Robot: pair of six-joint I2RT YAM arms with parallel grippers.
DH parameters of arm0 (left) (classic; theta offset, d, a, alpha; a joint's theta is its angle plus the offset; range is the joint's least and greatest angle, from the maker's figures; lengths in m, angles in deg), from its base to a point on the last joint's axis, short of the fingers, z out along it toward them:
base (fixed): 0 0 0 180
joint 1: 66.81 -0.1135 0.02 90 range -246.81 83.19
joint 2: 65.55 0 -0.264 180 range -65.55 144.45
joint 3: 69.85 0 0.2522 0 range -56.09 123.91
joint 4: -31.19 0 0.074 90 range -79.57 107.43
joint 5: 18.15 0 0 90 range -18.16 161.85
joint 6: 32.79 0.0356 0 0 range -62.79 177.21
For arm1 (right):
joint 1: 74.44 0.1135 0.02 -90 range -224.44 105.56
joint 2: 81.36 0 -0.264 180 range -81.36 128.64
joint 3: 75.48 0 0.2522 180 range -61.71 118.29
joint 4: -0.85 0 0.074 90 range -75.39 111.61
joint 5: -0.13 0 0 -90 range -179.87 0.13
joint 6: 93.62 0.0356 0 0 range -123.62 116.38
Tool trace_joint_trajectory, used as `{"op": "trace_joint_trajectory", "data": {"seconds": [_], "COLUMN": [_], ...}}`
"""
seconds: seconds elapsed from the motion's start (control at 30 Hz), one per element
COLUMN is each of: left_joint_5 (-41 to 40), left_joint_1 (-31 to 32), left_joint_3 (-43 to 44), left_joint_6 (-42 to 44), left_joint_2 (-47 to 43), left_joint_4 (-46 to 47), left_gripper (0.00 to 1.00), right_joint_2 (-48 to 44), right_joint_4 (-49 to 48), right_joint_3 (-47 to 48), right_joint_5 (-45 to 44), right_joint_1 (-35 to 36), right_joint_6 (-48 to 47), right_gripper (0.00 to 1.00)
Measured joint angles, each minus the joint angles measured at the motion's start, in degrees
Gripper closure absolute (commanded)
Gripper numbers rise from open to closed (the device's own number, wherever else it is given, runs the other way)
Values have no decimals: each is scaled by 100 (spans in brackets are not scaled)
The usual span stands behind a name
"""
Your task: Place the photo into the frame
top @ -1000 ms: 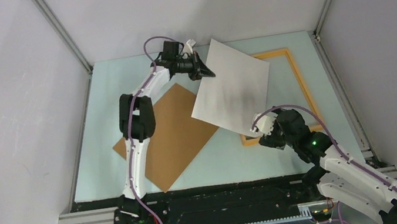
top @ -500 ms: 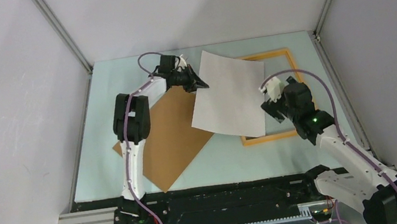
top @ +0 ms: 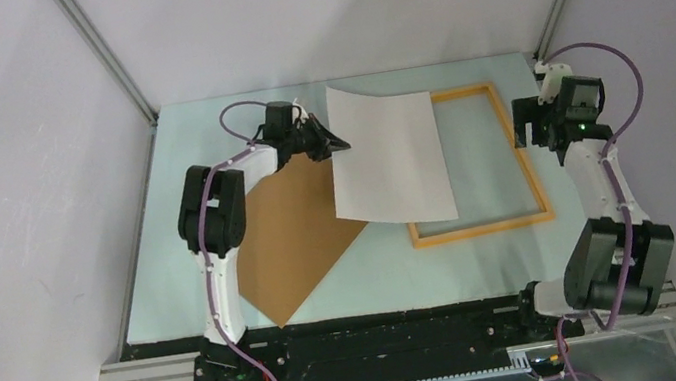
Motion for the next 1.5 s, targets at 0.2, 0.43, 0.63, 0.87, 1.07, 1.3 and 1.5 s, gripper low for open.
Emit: {"op": "trace_joint_trajectory", "data": {"seconds": [0.2,0.43,0.63,0.87,1.07,1.3,1.5], "left_joint_5": [-234,-278,-358,-431,-446,-444,-446], "left_joint_1": [70,192,221,229,232,234,240], "left_joint_3": [-393,-638,-905,-981,-1005,-1174,-1300], "left_joint_6": [-358,-522,-566,-693,-833,-918,-953], "left_joint_2": [-74,-184,-452,-549,-549,-560,-603], "left_joint_4": [267,411,426,442,439,472,494], "left_gripper": [100,100,100,100,100,100,100], "right_joint_2": [901,2166,2931,3379,3639,3707,3709], "right_joint_4": [146,404,592,857,1012,1176,1266], "right_joint_3": [334,1032,1453,1821,1891,1910,1878], "right_joint_5": [592,1027,1259,1534,1784,1904,2098], "right_joint_1": [-323,-643,-758,-754,-699,-566,-468], "right_joint_6": [407,592,629,697,739,741,752], "right_gripper": [11,12,13,13,15,18,19]}}
